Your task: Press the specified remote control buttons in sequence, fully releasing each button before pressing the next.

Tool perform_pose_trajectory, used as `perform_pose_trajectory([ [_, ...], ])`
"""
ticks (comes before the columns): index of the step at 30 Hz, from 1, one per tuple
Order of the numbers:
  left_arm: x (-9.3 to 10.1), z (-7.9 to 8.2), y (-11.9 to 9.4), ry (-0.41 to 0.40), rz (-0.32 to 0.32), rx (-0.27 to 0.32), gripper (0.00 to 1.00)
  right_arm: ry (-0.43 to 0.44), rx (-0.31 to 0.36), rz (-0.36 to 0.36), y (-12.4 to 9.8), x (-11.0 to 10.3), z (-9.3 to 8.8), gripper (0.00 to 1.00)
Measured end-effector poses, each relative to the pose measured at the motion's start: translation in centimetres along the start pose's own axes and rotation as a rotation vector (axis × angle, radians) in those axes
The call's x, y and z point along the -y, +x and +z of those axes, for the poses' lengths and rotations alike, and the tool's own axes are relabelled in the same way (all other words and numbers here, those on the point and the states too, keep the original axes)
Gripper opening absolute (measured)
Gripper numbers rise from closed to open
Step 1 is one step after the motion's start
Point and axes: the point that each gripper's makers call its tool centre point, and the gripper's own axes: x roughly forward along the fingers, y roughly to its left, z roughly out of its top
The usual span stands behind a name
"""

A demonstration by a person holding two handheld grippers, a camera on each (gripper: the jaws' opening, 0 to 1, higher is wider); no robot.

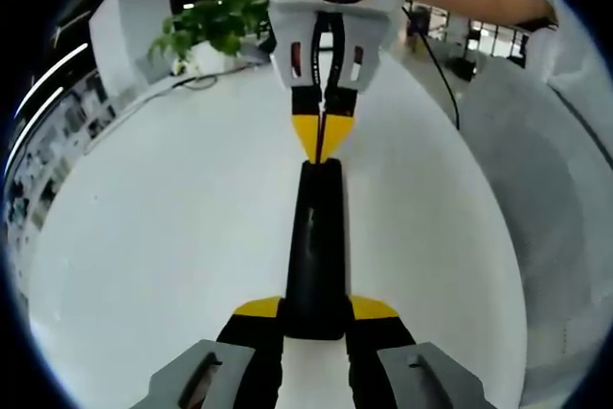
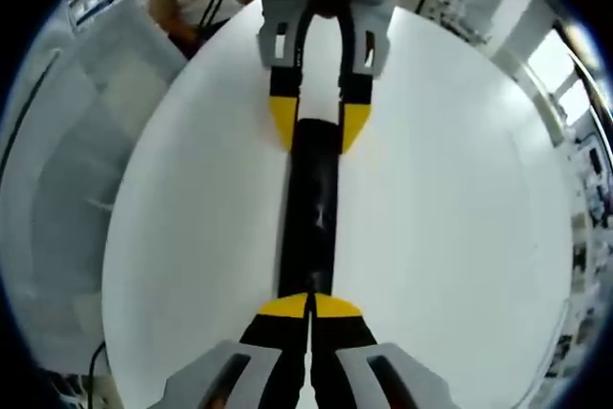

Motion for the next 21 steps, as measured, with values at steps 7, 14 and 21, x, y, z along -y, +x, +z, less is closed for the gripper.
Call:
perform_pose_trajectory([
  [7, 0.07, 0.03, -0.03, -0.001, 0.000, -0.003, 0.24, 0.000, 0.010, -0.005, -0.37, -0.02, 0.39, 0.00],
  [14, 0.09, 0.04, -0.08, -0.002, 0.003, -0.003, 0.24, 0.006, 0.013, -0.009, -0.60, 0.14, 0.35, 0.00],
  [21, 0.08, 0.04, -0.08, 0.000, 0.005, -0.006, 0.24, 0.002, 0.015, -0.012, -0.83, 0.19, 0.57, 0.00],
])
